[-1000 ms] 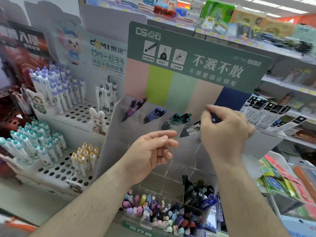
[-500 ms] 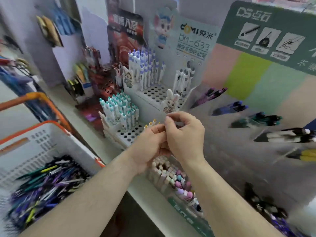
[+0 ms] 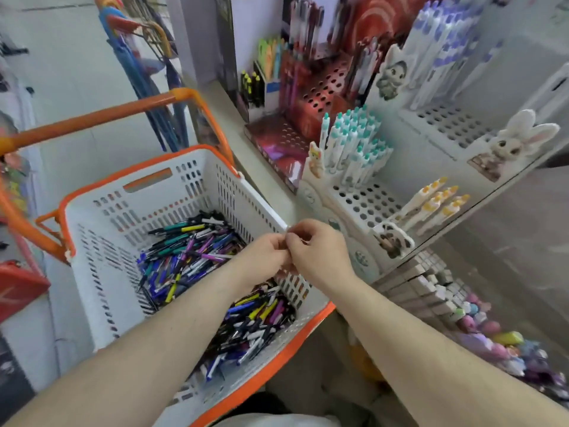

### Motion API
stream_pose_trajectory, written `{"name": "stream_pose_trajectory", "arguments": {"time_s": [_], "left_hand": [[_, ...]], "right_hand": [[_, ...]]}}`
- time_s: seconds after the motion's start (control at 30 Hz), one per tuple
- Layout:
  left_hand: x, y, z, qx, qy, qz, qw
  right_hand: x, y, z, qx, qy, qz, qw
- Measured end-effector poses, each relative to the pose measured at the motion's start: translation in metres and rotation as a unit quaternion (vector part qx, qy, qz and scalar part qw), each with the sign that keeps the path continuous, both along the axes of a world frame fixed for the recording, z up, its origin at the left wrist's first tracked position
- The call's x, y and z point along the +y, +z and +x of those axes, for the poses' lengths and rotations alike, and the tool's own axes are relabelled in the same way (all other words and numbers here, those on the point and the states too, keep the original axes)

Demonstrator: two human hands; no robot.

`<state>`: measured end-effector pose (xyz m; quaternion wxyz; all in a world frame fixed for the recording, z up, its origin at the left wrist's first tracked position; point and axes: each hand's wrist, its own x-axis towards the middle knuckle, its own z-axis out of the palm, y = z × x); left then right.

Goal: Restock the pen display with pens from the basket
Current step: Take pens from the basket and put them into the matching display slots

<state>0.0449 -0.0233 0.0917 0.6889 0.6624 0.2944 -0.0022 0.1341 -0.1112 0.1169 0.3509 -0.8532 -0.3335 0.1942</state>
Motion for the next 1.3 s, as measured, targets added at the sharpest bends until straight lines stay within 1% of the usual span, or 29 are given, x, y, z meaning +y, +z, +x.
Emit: {"name": "stream_pose_trajectory", "arguments": {"time_s": [0.07, 0.13, 0.17, 0.23, 0.27, 0.3, 0.37, 0.43, 0.53, 0.67, 0.73, 0.8, 0.83, 0.9, 0.93, 0.97, 1.03, 1.13, 1.23, 1.3], "left_hand": [[0.015, -0.028, -0.016, 0.057, -0.015, 0.029, 0.998], [0.027, -0.061, -0.029, 0.128, -0.086, 0.103, 0.983], [0.032, -0.08, -0.034, 0.18, -0.134, 0.144, 0.964], [0.035, -0.108, -0.041, 0.296, -0.217, 0.216, 0.905], [0.034, -0.119, -0.044, 0.34, -0.236, 0.248, 0.876], [0.032, -0.125, -0.047, 0.369, -0.242, 0.274, 0.854], [0.023, -0.135, -0.048, 0.41, -0.221, 0.287, 0.837], [0.011, -0.141, -0.045, 0.441, -0.209, 0.293, 0.822], [-0.007, -0.15, -0.038, 0.463, -0.223, 0.338, 0.789], [-0.015, -0.159, -0.039, 0.432, -0.254, 0.414, 0.76], [-0.011, -0.157, -0.038, 0.432, -0.286, 0.427, 0.741], [-0.005, -0.151, -0.03, 0.45, -0.315, 0.412, 0.727], [-0.002, -0.148, -0.025, 0.464, -0.326, 0.387, 0.727], [-0.003, -0.148, -0.014, 0.482, -0.314, 0.335, 0.746], [-0.005, -0.149, -0.011, 0.478, -0.299, 0.334, 0.756], [-0.008, -0.153, -0.01, 0.467, -0.283, 0.351, 0.761], [-0.013, -0.159, -0.015, 0.44, -0.261, 0.401, 0.76], [-0.011, -0.164, -0.024, 0.39, -0.261, 0.454, 0.758], [-0.006, -0.159, -0.029, 0.368, -0.257, 0.428, 0.784], [-0.003, -0.153, -0.032, 0.36, -0.26, 0.419, 0.792]], "right_hand": [[0.008, -0.016, -0.01, -0.066, 0.039, -0.065, 0.995], [0.012, -0.029, -0.018, -0.139, 0.068, -0.12, 0.981], [0.014, -0.033, -0.021, -0.168, 0.075, -0.146, 0.972], [0.015, -0.041, -0.024, -0.204, 0.072, -0.197, 0.956], [0.015, -0.044, -0.025, -0.206, 0.064, -0.219, 0.952], [0.015, -0.046, -0.026, -0.195, 0.053, -0.236, 0.951], [0.014, -0.052, -0.026, -0.166, 0.038, -0.251, 0.953], [0.011, -0.055, -0.025, -0.163, 0.046, -0.245, 0.955], [0.011, -0.056, -0.018, -0.148, 0.057, -0.23, 0.96], [0.012, -0.057, -0.016, -0.16, 0.056, -0.232, 0.958], [0.011, -0.059, -0.018, -0.168, 0.057, -0.229, 0.957], [0.011, -0.06, -0.018, -0.166, 0.054, -0.226, 0.958], [0.011, -0.06, -0.018, -0.164, 0.051, -0.225, 0.959], [0.012, -0.061, -0.018, -0.16, 0.045, -0.221, 0.961], [0.012, -0.061, -0.018, -0.159, 0.044, -0.218, 0.962], [0.012, -0.062, -0.018, -0.157, 0.043, -0.216, 0.963], [0.01, -0.062, -0.018, -0.157, 0.044, -0.213, 0.963], [0.009, -0.062, -0.017, -0.16, 0.045, -0.208, 0.964], [0.009, -0.061, -0.016, -0.157, 0.044, -0.207, 0.965], [0.01, -0.061, -0.016, -0.157, 0.047, -0.206, 0.965]]}}
